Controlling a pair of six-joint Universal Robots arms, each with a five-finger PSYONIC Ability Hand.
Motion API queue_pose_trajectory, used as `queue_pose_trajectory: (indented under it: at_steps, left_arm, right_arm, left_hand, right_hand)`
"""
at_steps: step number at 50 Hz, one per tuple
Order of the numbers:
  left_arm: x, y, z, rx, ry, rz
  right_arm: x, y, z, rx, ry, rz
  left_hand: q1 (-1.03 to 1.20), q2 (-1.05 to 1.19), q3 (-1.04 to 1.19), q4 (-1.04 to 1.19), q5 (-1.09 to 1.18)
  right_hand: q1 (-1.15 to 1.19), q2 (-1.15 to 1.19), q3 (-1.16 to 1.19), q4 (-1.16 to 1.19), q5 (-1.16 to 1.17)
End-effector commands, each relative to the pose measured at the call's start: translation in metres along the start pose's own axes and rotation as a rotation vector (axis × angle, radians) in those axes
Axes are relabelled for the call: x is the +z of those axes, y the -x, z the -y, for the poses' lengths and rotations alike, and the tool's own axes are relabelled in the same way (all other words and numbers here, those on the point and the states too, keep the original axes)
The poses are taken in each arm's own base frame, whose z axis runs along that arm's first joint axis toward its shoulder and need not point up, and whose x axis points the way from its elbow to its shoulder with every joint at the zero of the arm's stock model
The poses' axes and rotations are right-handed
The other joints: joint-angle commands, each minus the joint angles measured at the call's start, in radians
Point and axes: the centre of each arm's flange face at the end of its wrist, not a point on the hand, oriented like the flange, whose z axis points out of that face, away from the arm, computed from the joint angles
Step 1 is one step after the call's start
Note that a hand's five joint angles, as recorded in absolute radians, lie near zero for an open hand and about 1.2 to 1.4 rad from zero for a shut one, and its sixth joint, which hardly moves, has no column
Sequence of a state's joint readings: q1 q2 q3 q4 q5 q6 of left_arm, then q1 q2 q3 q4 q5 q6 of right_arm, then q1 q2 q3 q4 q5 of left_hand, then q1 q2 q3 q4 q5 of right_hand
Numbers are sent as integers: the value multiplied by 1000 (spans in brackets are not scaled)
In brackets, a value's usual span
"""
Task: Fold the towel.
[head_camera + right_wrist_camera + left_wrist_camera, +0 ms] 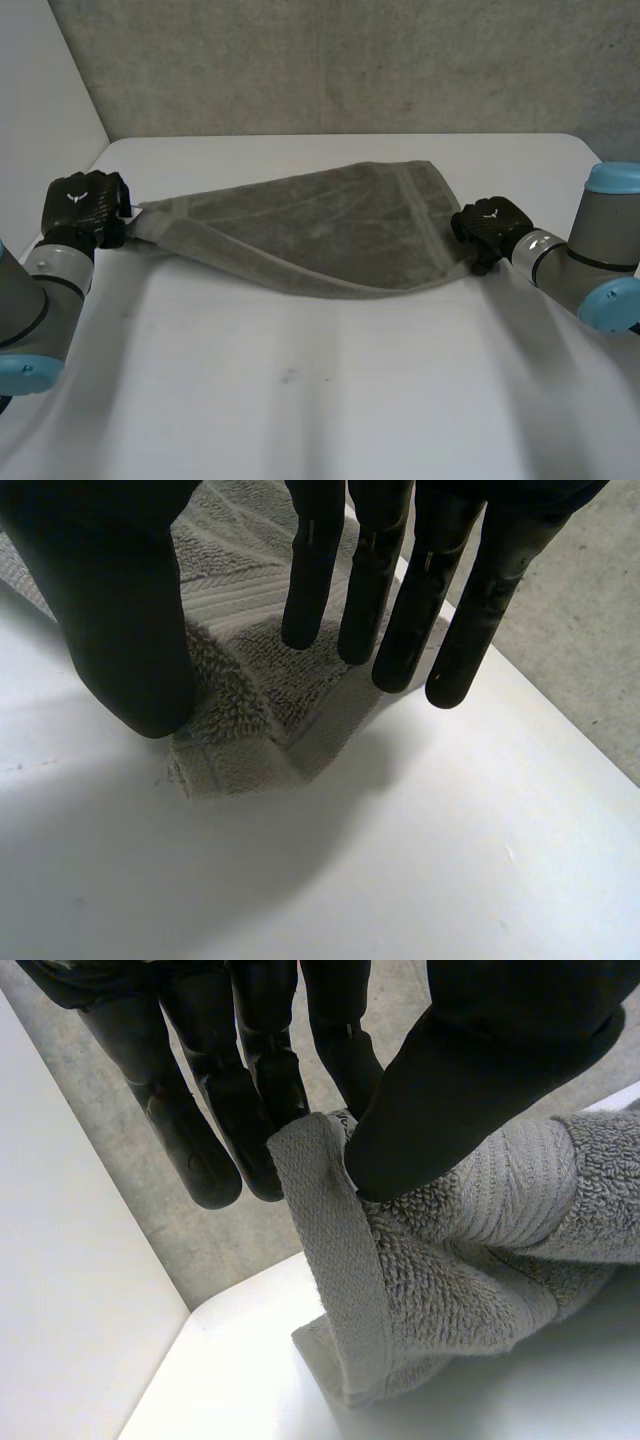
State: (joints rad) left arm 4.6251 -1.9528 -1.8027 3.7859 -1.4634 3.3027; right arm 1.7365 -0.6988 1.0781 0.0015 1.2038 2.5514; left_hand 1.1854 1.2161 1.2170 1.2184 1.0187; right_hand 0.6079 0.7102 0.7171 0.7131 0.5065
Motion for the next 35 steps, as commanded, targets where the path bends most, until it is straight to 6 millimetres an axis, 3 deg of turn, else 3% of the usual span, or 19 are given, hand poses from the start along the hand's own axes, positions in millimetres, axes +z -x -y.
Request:
queue_pose_trajectory:
  at_steps: [1, 2, 4, 10, 16, 21, 23, 26, 28, 35]
  left_arm:
    - [-1, 0, -1, 0, 4, 1]
    - [-1, 0, -1, 0, 4, 1]
    - [-1, 0, -2, -1, 7, -1]
    - [-2, 0, -3, -1, 12, -1]
    - [-5, -2, -4, -3, 24, -4]
    - [-14, -5, -8, -4, 45, -25]
    - [-20, -13, -9, -7, 54, -71]
    - [-25, -16, -8, -8, 55, -96]
    - [-33, -21, -7, -11, 63, -139]
    - [-53, -30, -10, 6, 101, -227]
  right_arm:
    - [3, 6, -3, 8, 4, 14]
    - [3, 6, -3, 8, 4, 14]
    - [3, 6, -3, 12, 3, 15]
    - [2, 5, -1, 11, 9, 12]
    - [-13, 0, 6, 30, 38, 12]
    - [-36, -4, 3, 41, 158, 24]
    - [-56, -15, 4, 15, 233, -1]
    - [-67, -22, 4, -9, 266, -20]
    - [-91, -32, 6, -56, 306, -44]
    - [-117, -28, 6, -91, 349, -39]
  left_hand:
    - [211, 180, 179, 178, 203]
    - [211, 180, 179, 178, 203]
    - [211, 180, 179, 178, 203]
    - [211, 180, 179, 178, 203]
    - [211, 180, 179, 178, 203]
    - [211, 180, 179, 178, 203]
    - [211, 180, 179, 178, 203]
    - [211, 180, 179, 178, 203]
    - [211, 180, 179, 178, 203]
    - [211, 180, 179, 178, 203]
  right_hand:
    - [527, 424, 418, 422, 454]
    - [528, 426, 419, 423, 455]
    - [788, 685, 678, 682, 715]
    - [788, 686, 679, 683, 715]
    - [788, 686, 679, 683, 715]
    - [788, 686, 679, 683, 715]
    - [788, 686, 679, 683, 715]
    - [788, 686, 679, 683, 715]
    - [788, 686, 679, 683, 715]
    - [788, 686, 679, 683, 715]
